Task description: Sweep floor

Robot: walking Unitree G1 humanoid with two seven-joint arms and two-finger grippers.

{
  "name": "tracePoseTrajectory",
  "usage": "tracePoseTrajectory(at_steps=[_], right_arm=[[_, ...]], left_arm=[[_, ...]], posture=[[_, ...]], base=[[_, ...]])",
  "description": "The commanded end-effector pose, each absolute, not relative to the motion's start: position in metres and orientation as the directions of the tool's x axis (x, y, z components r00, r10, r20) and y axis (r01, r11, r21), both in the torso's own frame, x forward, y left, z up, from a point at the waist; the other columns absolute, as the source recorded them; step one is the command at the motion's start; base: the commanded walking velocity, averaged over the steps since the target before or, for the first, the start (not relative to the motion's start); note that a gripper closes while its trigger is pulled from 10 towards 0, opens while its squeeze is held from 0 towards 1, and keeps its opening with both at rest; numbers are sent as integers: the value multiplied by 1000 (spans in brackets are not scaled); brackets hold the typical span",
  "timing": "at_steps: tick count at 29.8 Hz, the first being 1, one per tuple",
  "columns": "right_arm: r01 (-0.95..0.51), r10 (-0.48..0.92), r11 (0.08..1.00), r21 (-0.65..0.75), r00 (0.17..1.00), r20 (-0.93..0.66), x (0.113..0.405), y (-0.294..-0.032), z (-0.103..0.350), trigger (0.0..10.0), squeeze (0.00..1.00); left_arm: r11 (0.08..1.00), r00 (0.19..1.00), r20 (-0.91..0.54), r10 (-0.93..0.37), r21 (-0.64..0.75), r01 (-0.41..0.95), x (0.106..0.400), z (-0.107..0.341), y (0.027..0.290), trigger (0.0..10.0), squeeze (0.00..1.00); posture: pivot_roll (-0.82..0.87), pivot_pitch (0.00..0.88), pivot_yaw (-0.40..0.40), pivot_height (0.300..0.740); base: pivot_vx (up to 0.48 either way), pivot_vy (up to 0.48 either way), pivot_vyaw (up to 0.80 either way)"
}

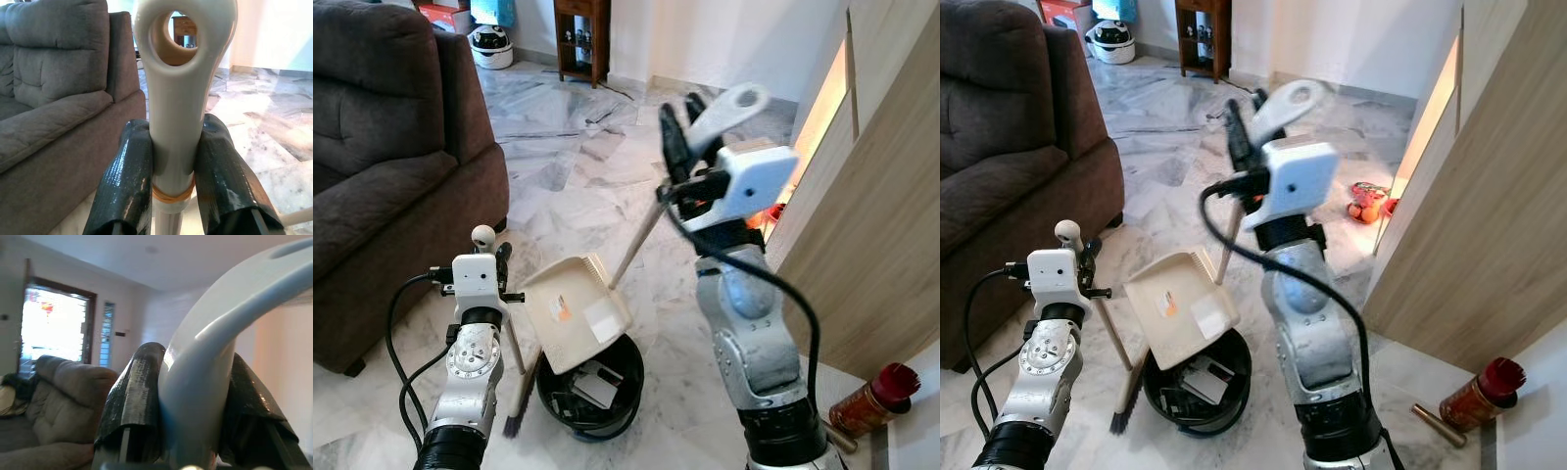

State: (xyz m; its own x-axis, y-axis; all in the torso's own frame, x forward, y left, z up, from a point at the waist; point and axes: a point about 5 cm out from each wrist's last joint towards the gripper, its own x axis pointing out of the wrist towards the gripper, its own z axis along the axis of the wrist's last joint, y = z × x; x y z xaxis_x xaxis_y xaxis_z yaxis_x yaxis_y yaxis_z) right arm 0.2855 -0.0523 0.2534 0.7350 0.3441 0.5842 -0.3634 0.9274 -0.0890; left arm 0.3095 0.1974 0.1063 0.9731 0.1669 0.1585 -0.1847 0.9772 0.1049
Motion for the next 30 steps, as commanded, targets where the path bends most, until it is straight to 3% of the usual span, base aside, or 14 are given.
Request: tracePoseTrajectory(at_steps=[1, 7, 15, 30], right_arm=[[-361, 357, 921, -144, 642, 678, 271, -49, 272, 10000, 0], [-385, 378, 910, -154, 618, 689, 258, -37, 271, 10000, 0], [-396, 461, 878, -270, 543, 702, 241, -18, 268, 10000, 0], [-362, 531, 844, -395, 464, 709, 227, -6, 269, 10000, 0]], left_arm=[[979, 967, 215, 137, 117, -165, 312, 117, 192, 10000, 0], [980, 968, 214, 135, 116, -163, 313, 116, 192, 10000, 0], [980, 968, 213, 132, 116, -159, 313, 116, 191, 10000, 0], [982, 968, 215, 128, 112, -154, 315, 117, 188, 10000, 0]], posture=[[41, 51, -41, 740], [33, 46, -42, 740], [35, 39, -43, 740], [35, 34, -45, 740]], base=[[0, 0, 0], [0, 0, 0], [0, 0, 0], [0, 0, 0]])
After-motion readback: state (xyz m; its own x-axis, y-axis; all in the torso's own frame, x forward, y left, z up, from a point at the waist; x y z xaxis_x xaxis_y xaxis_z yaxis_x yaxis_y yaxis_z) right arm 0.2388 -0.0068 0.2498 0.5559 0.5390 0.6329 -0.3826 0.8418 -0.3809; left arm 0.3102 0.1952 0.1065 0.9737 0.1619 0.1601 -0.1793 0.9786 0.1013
